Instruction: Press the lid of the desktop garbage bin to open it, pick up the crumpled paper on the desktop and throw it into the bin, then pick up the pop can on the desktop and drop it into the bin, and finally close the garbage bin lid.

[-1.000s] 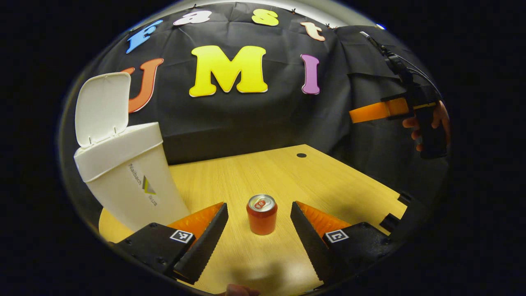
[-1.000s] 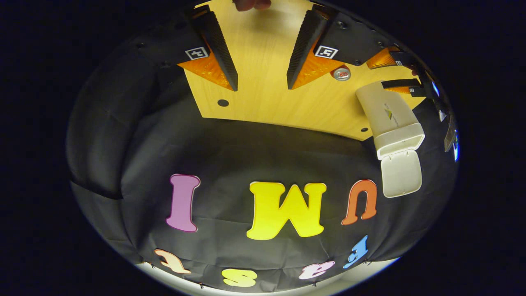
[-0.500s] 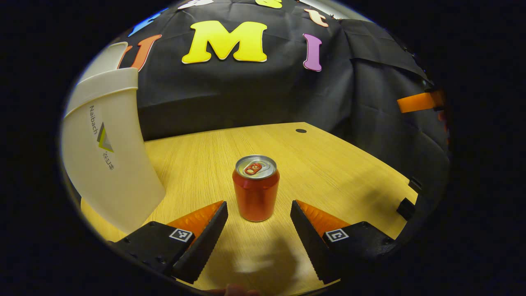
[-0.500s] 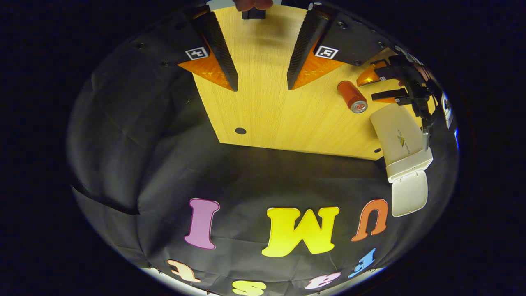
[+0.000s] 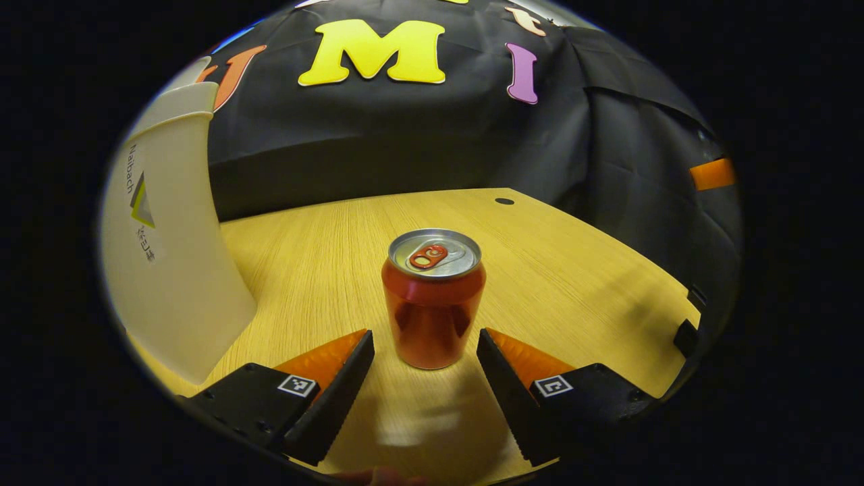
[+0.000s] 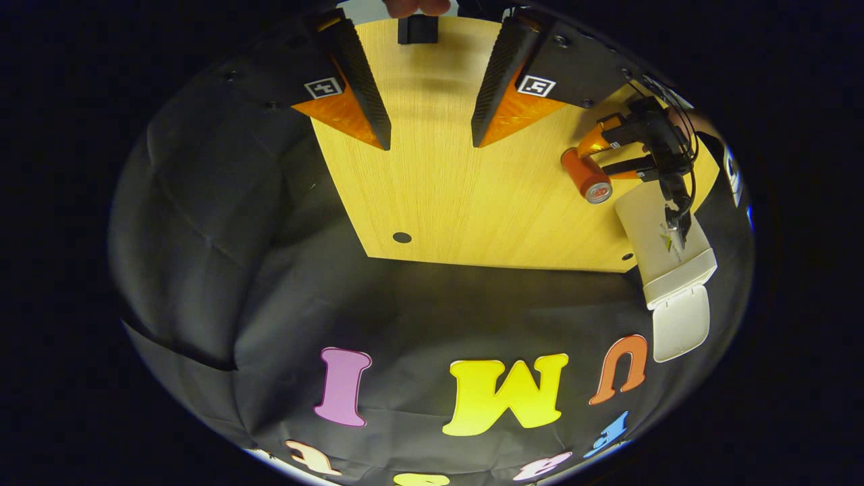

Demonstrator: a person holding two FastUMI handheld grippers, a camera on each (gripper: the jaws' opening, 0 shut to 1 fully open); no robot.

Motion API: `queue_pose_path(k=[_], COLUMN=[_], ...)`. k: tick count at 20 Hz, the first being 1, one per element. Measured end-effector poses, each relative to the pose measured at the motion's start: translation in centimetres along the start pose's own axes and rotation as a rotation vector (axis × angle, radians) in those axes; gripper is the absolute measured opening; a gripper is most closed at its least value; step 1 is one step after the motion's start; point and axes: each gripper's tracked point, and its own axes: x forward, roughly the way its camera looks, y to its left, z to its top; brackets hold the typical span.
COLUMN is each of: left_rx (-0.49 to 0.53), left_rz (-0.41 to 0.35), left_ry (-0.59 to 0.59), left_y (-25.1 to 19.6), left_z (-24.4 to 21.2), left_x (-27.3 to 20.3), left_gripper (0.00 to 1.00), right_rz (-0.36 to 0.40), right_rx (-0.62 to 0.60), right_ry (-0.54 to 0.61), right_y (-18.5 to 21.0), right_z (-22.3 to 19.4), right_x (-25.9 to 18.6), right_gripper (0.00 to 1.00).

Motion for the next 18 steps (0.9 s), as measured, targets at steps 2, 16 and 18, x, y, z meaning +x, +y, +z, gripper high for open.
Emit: queue_pose_path(k=[2, 16, 18], left_rx=[0.000, 0.016, 0.020], left_rz=[-0.003, -0.011, -0.014], left_ry=[0.000, 0.011, -0.003], left_y=[0.0, -0.1, -0.2], left_z=[0.1, 0.3, 0.9], left_x=[0.4, 2.0, 1.7], left_gripper=[1.00, 0.86, 0.86], right_rz=[0.005, 0.002, 0.006], right_rx=[-0.011, -0.026, -0.027], right_ry=[0.002, 0.012, 0.010], right_y=[0.2, 0.4, 0.6], right_z=[0.1, 0.0, 0.1], right_x=[0.4, 0.9, 0.7], right_gripper=[0.78, 0.78, 0.77])
